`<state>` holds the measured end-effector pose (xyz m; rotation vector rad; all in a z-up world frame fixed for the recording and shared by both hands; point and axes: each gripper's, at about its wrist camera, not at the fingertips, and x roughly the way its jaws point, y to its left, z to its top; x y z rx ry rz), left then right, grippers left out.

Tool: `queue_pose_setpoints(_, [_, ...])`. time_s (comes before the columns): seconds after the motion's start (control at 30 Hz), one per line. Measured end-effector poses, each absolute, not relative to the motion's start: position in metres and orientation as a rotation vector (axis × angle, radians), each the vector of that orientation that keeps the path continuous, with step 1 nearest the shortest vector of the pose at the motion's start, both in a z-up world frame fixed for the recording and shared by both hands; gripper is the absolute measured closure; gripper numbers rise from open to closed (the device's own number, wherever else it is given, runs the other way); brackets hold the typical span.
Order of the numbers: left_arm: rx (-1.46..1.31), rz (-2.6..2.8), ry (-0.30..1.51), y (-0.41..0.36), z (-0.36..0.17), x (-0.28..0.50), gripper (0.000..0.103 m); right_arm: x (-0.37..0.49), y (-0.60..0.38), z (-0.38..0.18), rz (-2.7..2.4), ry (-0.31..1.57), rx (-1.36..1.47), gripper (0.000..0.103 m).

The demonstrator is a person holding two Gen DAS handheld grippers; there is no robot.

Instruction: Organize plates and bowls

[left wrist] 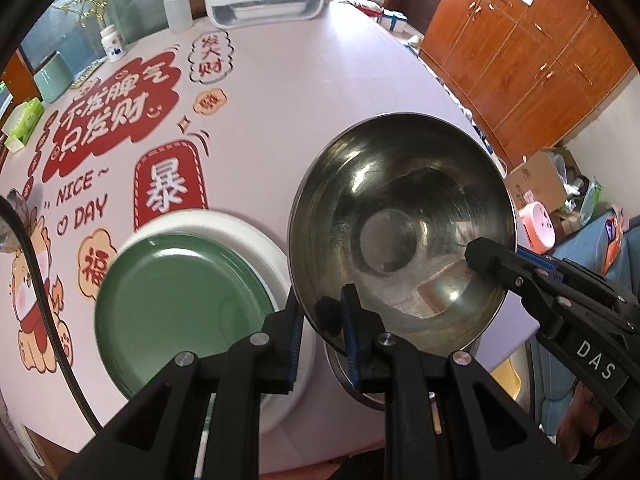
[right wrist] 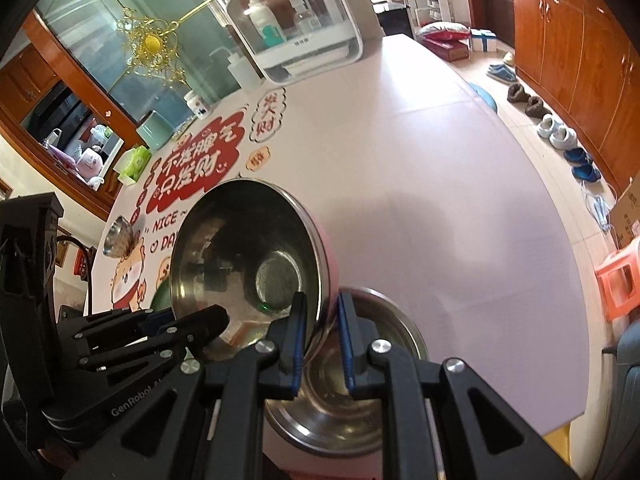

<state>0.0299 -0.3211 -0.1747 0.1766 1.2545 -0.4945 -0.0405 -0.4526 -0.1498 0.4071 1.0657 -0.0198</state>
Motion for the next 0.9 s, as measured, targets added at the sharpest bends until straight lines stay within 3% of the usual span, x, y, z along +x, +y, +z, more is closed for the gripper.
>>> queue_pose_setpoints(0.9, [0.381, -0.563, 1.484, -0.368, -0.233, 0.005, 0.082, -0.084, -0.48, -0.197, -0.109, 1.225, 0.532, 0.088])
